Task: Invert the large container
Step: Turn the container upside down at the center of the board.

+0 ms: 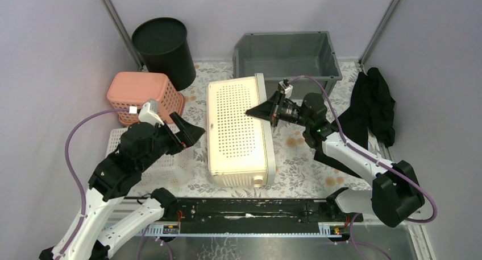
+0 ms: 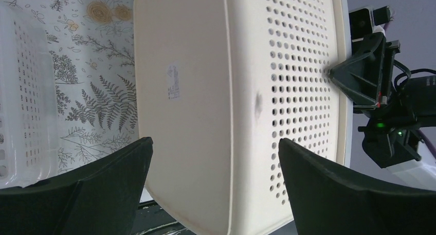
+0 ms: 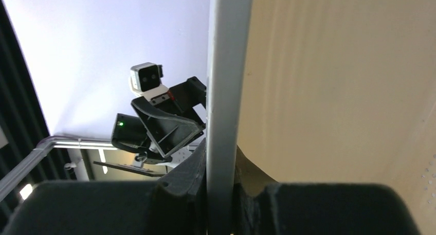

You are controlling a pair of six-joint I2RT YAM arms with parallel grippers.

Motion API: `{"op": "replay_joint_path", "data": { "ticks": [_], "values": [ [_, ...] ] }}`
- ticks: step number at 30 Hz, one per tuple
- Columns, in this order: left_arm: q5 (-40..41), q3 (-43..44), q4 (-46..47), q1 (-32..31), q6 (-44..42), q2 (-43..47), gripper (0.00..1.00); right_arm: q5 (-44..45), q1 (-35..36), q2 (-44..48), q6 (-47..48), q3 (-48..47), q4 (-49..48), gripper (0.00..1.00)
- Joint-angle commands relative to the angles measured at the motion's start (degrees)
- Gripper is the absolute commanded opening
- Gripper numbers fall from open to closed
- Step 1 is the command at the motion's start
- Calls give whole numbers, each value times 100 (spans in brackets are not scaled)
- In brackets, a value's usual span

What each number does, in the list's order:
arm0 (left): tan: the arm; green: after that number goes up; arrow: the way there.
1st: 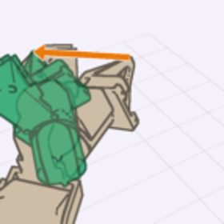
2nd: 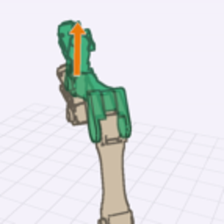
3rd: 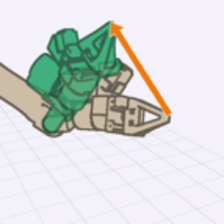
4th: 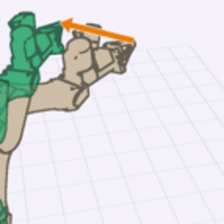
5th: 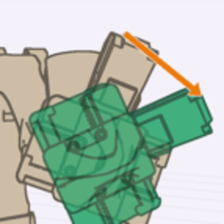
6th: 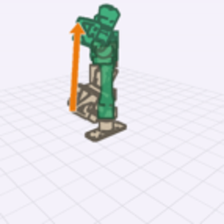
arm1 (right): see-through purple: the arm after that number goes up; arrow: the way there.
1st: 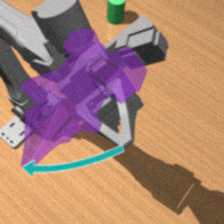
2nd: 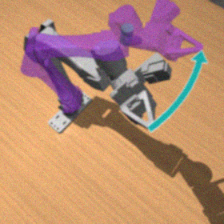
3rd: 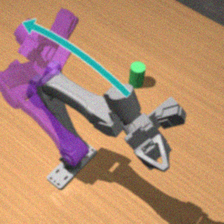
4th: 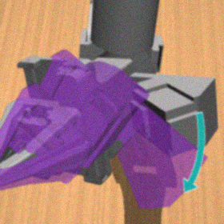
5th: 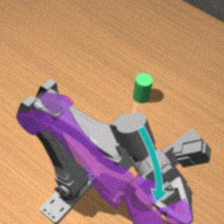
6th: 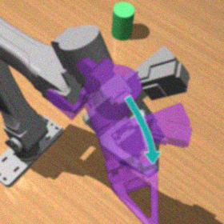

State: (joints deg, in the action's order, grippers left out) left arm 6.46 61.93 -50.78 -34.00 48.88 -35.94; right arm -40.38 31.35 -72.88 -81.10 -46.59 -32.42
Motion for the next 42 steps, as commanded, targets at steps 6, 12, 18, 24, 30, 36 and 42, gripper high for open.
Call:
{"op": "replay_joint_path", "data": {
  "ticks": [6,12,18,24,30,36,42],
  "values": [
    [9,-129,147,17,-94,-34,100,87,-170,380,-1115,717,-3105,0],
    [-15,-221,196,27,-81,-20,100,227,-169,396,-1128,1112,-3394,0],
    [-35,-304,220,25,-59,34,100,339,-174,488,-1041,1396,-3347,0],
    [-63,-364,227,25,-41,78,100,351,-171,663,-697,1415,-2763,0],
    [-107,-439,281,25,-28,75,100,334,-173,973,-62,1199,-1656,0],
    [-136,-453,314,25,-28,44,100,342,-174,1072,164,1140,-1205,0],
    [-126,-478,310,24,-19,53,100,338,-173,1063,157,1222,-1226,0]
  ]
}}
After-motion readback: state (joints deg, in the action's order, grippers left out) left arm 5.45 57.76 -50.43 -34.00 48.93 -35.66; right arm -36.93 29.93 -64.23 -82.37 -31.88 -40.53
